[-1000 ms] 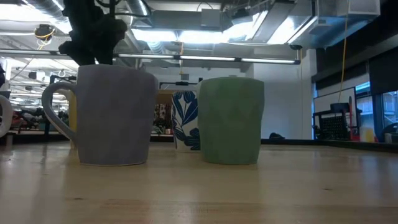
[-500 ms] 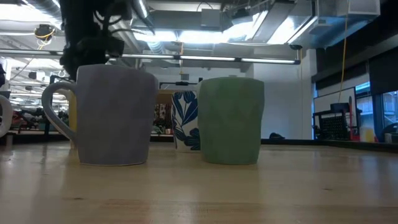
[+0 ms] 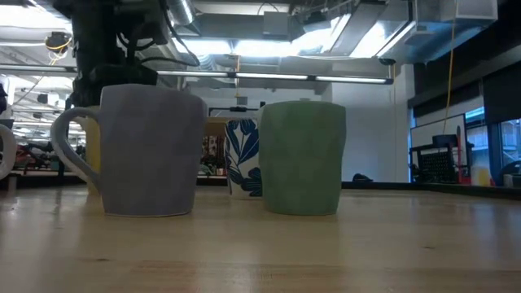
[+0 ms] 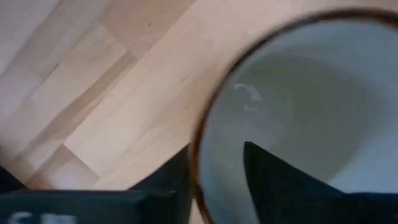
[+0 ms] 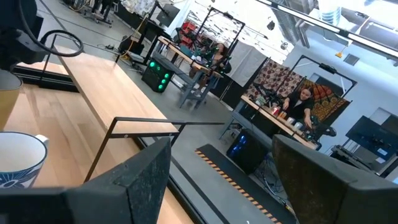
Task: Place coffee mugs
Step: Put the yellow cup on the shelf
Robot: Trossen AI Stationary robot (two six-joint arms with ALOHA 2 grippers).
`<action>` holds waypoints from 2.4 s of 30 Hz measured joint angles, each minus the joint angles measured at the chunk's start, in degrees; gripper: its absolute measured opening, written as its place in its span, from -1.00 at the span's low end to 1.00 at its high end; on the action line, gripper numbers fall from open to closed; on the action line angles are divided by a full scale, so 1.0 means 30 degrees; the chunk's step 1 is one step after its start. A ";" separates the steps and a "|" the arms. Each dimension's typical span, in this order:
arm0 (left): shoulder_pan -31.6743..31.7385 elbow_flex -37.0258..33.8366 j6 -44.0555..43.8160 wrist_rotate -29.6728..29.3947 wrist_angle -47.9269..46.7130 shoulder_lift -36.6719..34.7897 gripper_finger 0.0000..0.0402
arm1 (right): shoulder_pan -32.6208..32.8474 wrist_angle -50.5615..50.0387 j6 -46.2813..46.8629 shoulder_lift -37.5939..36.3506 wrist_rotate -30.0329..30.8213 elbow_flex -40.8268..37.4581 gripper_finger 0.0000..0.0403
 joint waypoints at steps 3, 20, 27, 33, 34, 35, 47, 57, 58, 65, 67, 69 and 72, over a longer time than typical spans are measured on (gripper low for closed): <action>0.0000 0.0000 -0.0023 -0.0195 0.0040 0.0000 -0.73 | 0.0000 -0.0018 0.0005 0.0000 0.0286 0.0000 0.34; 0.0000 0.0000 -0.0049 -0.0150 0.0160 -0.0015 -0.91 | 0.0000 -0.2580 0.2065 -0.0007 0.0707 0.0000 0.34; 0.0000 0.0000 -0.0070 0.0007 0.0167 -0.0015 -0.91 | 0.0000 -0.4252 0.4311 -0.0007 0.0707 0.0000 0.34; 0.0000 0.0000 -0.0110 0.0116 0.0174 -0.0012 -0.91 | 0.0000 -0.4271 0.4393 -0.0007 0.0707 0.0000 0.34; 0.0000 0.0004 -0.0110 0.0145 0.0174 -0.0015 -0.91 | 0.0000 -0.4269 0.4393 -0.0007 0.0707 0.0000 0.34; 0.0000 0.0007 -0.0113 0.0151 0.0174 -0.0007 -0.91 | 0.0000 -0.4269 0.4398 -0.0007 0.0707 0.0000 0.34; 0.0000 0.1111 -0.0532 0.0668 -0.0489 0.0022 -0.91 | 0.0000 -0.4532 0.4422 -0.0007 0.0692 0.0000 0.34; -0.0007 0.1864 -0.0627 0.0825 -0.0931 0.0015 -0.91 | 0.0000 -0.4551 0.4410 -0.0007 0.0692 0.0000 0.34; -0.0004 0.1906 -0.0698 0.0853 -0.1033 0.0015 -0.91 | 0.0000 -0.4554 0.4408 -0.0007 0.0692 0.0000 0.34; -0.0061 0.1974 -0.1585 0.1803 -0.0995 -0.0325 -0.91 | 0.0000 -0.4554 0.4393 -0.0007 0.0692 0.0000 0.34; -0.0186 0.1975 -0.1905 0.1826 -0.0904 -0.0629 -0.91 | 0.0000 -0.4554 0.4393 -0.0007 0.0692 0.0000 0.34; -0.0271 0.1989 -0.2164 0.1712 -0.0911 -0.0977 -0.91 | 0.0000 -0.4552 0.4388 -0.0002 0.0692 0.0000 0.34; -0.0291 0.1989 -0.2639 0.1617 -0.0881 -0.1530 -0.91 | 0.0003 -0.4554 0.4386 -0.0007 0.0692 0.0000 0.34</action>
